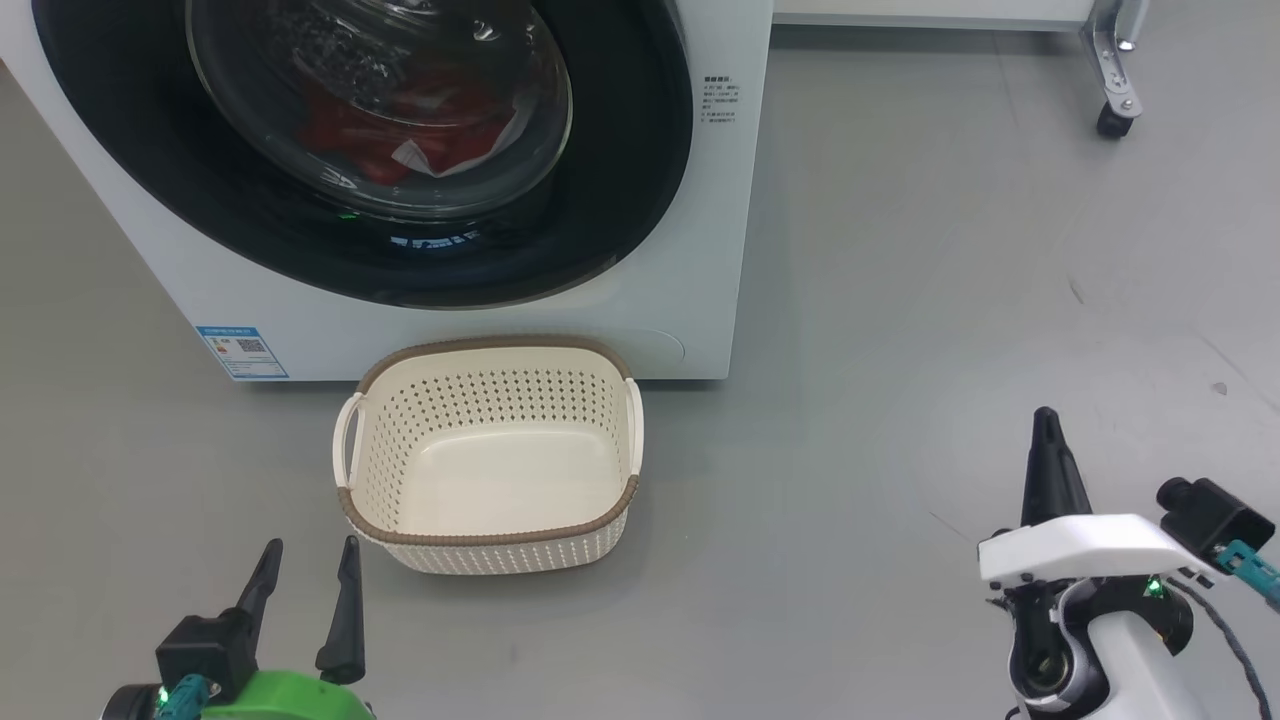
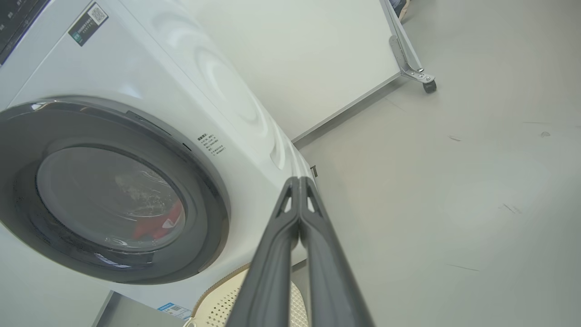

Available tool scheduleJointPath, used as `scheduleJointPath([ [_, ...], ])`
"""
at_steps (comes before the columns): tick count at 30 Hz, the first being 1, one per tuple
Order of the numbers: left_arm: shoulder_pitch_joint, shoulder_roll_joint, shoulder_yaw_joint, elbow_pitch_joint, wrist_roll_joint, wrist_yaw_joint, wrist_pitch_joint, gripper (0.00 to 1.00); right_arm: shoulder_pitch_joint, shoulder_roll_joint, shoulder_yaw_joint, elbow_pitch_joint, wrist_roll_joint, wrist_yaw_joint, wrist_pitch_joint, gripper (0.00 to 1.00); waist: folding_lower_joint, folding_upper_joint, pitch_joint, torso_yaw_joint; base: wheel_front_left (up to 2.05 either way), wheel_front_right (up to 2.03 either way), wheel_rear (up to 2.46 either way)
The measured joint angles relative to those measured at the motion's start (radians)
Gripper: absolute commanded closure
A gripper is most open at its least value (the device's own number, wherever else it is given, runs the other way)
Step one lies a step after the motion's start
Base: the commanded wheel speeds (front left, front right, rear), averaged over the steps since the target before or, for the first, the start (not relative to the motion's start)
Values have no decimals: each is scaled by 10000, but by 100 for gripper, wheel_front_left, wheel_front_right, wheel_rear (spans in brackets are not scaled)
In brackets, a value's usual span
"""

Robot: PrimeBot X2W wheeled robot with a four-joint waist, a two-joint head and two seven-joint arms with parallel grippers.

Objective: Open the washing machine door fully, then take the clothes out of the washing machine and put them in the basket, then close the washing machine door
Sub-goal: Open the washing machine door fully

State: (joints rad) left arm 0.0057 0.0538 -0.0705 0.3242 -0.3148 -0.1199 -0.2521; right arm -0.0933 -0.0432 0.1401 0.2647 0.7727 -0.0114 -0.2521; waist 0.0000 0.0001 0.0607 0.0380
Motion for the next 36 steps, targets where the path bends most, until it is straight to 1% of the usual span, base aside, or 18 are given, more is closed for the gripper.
scheduleJointPath([
  [3, -63, 0, -84, -29, 13, -2, 0, 0, -244, 0, -224, -81, 1335, 104, 2, 100, 0, 0, 153, 75, 0, 0, 0],
  [7, -176, -4, -284, -21, 31, -6, 0, 0, -690, -10, -493, -113, 2608, 102, 136, 100, 0, 0, 372, 211, 0, 0, 0],
  [10, -312, -4, -362, -21, 98, -6, 0, 0, -1040, -8, -558, -119, 3463, 100, 326, 100, 1, 0, 522, 345, 0, 0, 0],
  [13, -435, -6, -483, -25, 100, -10, 0, 0, -1444, -10, -656, -123, 3965, 86, 520, 100, 0, 0, 670, 492, 0, 0, 0],
  [14, -482, -6, -529, -27, 100, -10, 0, 0, -1595, -8, -696, -121, 4061, 73, 602, 100, 1, 0, 722, 541, 0, 0, 0],
  [15, -521, -12, -548, -27, 100, -10, 0, 0, -1762, -10, -738, -119, 4079, -13, 679, 100, 0, 0, 777, 592, 0, 0, 0],
  [17, -608, -19, -560, -54, 96, -12, 0, 0, -2113, -15, -828, -123, 4115, -21, 842, 100, 0, 0, 898, 687, 0, 0, 0],
  [19, -681, -23, -583, -128, 88, -12, 0, 0, -2511, -21, -901, -140, 4121, -184, 1012, 100, 1, 0, 1036, 783, 0, 0, 0],
  [22, -869, -31, -583, -199, -29, -12, 0, 0, -3117, -56, -959, -196, 4057, -280, 1273, 100, 0, 0, 1271, 925, 0, 0, 0],
  [29, -1191, -40, -748, -360, -209, -13, 0, 0, -4611, -453, -963, -324, 3994, -541, 1799, 100, 1, 0, 1916, 1269, 0, 0, 0],
  [34, -1529, -52, -767, -481, -466, -13, 0, 0, -5753, -698, -859, -322, 3804, -796, 2192, 100, 1, 0, 2441, 1502, 0, 0, 0],
  [36, -1692, -54, -813, -510, -495, -13, 0, 0, -6191, -788, -857, -313, 3760, -821, 2309, 100, 1, 0, 2667, 1591, 0, 0, 0],
])
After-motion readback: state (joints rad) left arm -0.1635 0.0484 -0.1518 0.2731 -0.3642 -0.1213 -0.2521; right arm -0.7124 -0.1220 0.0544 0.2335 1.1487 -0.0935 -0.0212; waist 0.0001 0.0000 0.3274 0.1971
